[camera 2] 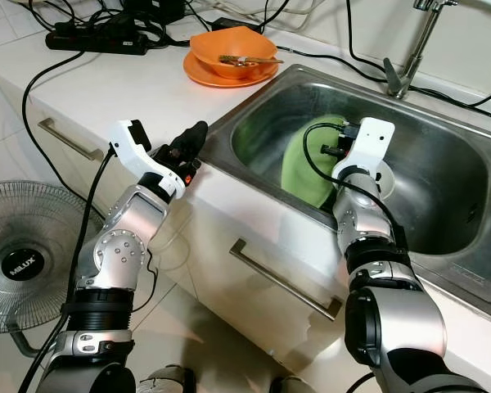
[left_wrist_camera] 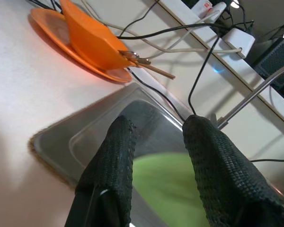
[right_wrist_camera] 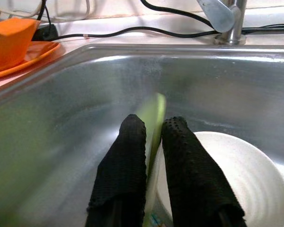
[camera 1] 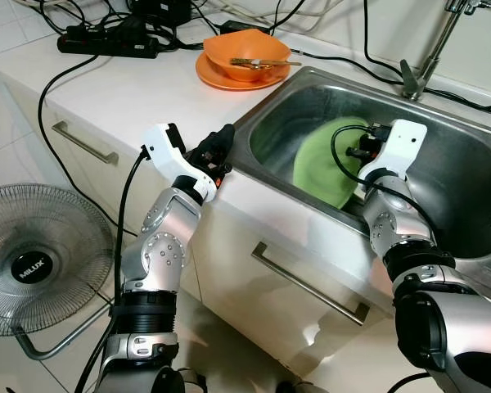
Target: Kitchen organization
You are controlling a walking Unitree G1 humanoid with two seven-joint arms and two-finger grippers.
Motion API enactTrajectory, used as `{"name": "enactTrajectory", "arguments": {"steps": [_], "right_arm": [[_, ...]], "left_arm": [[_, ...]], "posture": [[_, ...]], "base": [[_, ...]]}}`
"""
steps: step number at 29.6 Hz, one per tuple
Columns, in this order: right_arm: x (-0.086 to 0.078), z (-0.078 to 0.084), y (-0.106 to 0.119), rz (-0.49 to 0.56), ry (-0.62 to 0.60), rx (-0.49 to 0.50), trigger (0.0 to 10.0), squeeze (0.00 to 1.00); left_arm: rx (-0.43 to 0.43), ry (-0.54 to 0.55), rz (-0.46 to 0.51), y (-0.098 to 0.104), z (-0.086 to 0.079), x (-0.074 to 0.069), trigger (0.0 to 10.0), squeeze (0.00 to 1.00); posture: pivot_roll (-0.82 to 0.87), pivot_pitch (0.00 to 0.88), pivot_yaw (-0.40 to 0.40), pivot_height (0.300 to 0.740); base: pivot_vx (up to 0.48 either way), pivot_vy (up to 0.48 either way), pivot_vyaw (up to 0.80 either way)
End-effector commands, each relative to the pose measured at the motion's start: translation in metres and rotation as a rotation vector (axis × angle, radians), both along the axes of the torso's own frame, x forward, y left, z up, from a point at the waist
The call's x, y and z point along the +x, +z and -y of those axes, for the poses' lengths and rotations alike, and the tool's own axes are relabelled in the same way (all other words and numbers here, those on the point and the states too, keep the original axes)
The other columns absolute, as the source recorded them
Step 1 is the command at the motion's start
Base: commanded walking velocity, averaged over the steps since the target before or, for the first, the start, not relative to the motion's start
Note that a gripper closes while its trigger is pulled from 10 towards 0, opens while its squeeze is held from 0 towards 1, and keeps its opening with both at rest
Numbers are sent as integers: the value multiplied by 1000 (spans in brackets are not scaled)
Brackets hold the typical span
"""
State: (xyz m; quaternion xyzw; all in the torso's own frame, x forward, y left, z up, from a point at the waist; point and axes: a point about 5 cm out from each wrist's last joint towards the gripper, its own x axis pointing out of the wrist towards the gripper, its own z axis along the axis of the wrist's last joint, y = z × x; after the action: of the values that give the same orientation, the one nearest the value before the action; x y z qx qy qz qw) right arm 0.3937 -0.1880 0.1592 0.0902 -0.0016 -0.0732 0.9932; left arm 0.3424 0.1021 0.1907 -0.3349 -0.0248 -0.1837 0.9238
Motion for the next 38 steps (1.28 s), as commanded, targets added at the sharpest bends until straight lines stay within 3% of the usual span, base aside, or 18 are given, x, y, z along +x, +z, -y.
{"name": "enactTrajectory", "arguments": {"steps": [1,2,3,20,22,23,24,27,29,34,38], "right_arm": [[1,-1,1,-5,8,-16,10000,757],[1,-2,1,-4,10,-17,10000,757],[1,-2,2,-1,10,-20,10000,0],[2,-10,13,88,62,-19,10000,0],[1,-15,20,148,80,-9,10000,0],[0,-17,27,205,97,-26,10000,0],[-1,-19,29,232,109,-37,10000,0],[-4,-24,33,284,143,-47,10000,0],[-5,-25,33,295,152,-57,10000,0],[-11,-30,34,342,178,-89,10000,0],[-15,-33,36,386,198,-139,10000,0]], "left_arm": [[10,-8,6,0,2,-2,10000,0],[10,-7,6,0,2,-2,10000,0],[10,-5,5,0,1,-2,10000,0],[60,34,24,0,-4,-1,10000,0],[144,99,54,0,-11,1,10000,0],[306,174,122,4,-17,4,10000,0],[365,208,147,6,-19,6,10000,0],[467,281,188,10,-27,10,10000,0],[492,296,198,10,-29,11,10000,0],[703,387,285,14,-38,14,10000,0],[740,438,333,16,-39,12,10000,0]], "posture": [[109,44,-16,740],[109,44,-16,740],[109,44,-16,740],[104,65,-22,740],[105,67,-23,740],[105,69,-24,740],[104,71,-22,740],[100,73,-19,740],[100,73,-19,740],[94,79,-16,740],[93,81,-16,740]], "base": [[0,0,0],[0,0,0],[0,0,0],[0,0,0],[0,0,0],[0,0,0],[0,0,0],[0,0,0],[0,0,0],[0,0,0],[0,0,0]]}}
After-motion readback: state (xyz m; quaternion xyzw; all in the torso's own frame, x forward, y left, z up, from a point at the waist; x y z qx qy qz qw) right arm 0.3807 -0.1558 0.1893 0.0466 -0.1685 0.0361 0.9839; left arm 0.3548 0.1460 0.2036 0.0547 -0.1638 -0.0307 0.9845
